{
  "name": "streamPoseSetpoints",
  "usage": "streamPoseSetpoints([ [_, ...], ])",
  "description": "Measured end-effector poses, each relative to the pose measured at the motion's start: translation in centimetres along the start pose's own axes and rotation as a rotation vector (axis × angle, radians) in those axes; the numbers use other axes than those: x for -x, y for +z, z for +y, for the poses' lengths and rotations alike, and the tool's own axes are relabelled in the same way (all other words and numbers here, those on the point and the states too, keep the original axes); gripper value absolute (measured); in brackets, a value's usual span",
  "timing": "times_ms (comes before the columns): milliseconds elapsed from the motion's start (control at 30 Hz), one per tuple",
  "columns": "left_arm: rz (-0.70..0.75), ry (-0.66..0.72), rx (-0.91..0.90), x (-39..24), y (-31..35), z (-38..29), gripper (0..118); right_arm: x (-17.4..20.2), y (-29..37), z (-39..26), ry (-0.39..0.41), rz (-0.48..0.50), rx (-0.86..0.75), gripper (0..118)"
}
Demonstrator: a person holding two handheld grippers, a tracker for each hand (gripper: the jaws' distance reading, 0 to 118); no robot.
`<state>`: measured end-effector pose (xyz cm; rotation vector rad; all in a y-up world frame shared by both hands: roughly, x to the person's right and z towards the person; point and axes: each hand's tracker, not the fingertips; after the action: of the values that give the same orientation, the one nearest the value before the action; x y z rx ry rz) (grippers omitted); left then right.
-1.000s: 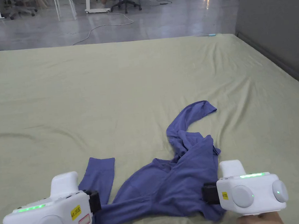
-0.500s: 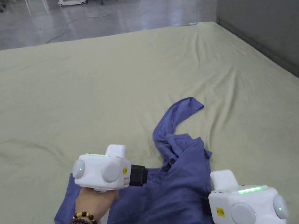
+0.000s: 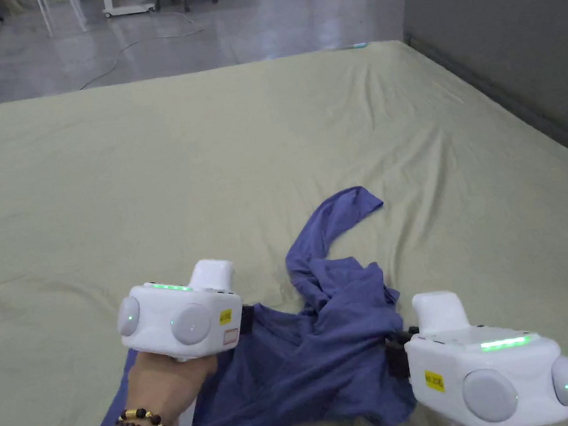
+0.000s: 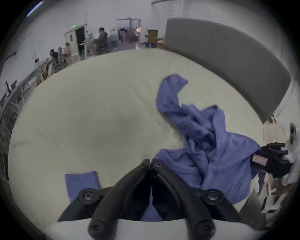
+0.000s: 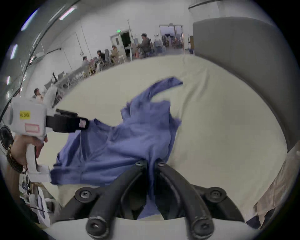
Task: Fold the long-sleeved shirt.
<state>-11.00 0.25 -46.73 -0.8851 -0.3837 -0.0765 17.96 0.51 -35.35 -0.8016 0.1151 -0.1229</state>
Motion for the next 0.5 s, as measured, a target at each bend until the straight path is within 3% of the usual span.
streamPoseSetpoints([
  [333, 0.087, 0.171, -0.339, 5.6, 13.5, 10.3, 0, -1.0, 3.1, 15.0, -0.003, -0.035, -0.283, 4],
  [500, 0.125, 0.178, -0.494, 7.2, 20.4, 18.9, 0, 1.7, 5.1, 26.6, 0.077, -0.010, -0.408, 4],
])
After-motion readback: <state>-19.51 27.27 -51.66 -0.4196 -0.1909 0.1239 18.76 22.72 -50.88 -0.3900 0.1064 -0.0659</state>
